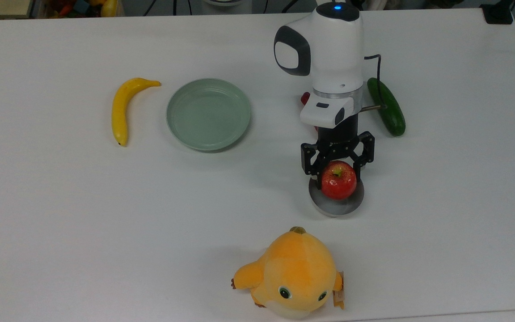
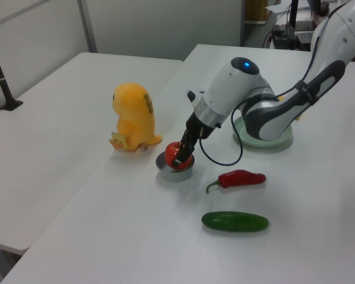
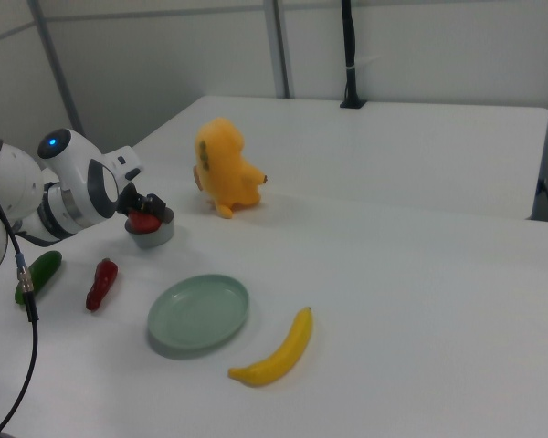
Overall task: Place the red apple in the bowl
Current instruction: 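Carry the apple over the small grey bowl and lower it, then open the gripper to release the apple into the bowl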
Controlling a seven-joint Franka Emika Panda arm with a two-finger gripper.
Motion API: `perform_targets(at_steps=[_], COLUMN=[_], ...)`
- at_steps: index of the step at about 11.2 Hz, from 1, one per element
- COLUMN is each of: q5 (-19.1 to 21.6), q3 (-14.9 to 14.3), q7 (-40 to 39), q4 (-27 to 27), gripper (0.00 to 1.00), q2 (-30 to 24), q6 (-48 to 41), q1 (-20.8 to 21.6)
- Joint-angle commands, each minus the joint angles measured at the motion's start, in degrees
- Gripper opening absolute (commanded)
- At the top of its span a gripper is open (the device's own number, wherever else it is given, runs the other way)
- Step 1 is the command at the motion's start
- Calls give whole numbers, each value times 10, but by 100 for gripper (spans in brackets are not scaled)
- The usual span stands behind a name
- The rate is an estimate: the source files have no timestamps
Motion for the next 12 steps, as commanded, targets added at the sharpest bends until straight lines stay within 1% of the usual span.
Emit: perform_targets(at_steps=[1,2,3,7,9,10,12], q5=[-40,-40,-41,-39,-37,-36,-32], q3=[-16,-16,-16,-16,-16,-17,-16], q7=[52,57,58,70,79,91,100], q4=[7,7,7,7,5,3,4], gripper=[52,87,100,100,100,100,100], q2=[2,1,-1,-7,-27,-44,-85], q6=[12,12,11,10,5,-9,-87], q1=[8,8,8,6,1,-1,-13])
